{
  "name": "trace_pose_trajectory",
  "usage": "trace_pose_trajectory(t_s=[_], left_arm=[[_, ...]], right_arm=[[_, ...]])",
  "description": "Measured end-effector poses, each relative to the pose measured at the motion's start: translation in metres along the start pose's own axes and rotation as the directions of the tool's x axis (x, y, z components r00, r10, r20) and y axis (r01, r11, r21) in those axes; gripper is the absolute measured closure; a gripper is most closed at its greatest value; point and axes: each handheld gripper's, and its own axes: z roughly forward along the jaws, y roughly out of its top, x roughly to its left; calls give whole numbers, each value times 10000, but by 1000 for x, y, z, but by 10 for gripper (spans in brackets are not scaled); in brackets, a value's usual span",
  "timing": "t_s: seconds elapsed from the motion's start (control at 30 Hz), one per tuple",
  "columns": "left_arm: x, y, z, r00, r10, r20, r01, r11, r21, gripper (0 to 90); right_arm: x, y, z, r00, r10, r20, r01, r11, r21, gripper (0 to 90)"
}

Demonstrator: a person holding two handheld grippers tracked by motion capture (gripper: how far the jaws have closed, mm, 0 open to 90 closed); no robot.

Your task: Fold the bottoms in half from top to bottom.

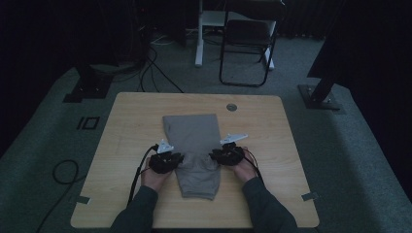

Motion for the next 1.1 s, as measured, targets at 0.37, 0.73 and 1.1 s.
trace_pose_trajectory(t_s=[0.37,0.73,1.1], left_arm=[[-9,-16,-14,9990,416,169,-423,9983,398,706],[-19,-21,-15,9965,696,455,-731,9942,785,650],[4,3,-7,9956,554,-756,-556,9985,-7,618]], right_arm=[[15,-13,-16,9957,-656,-649,662,9978,65,656],[27,-16,-10,9910,-939,-951,979,9945,385,550],[12,-2,0,9962,-795,344,783,9964,334,498]])
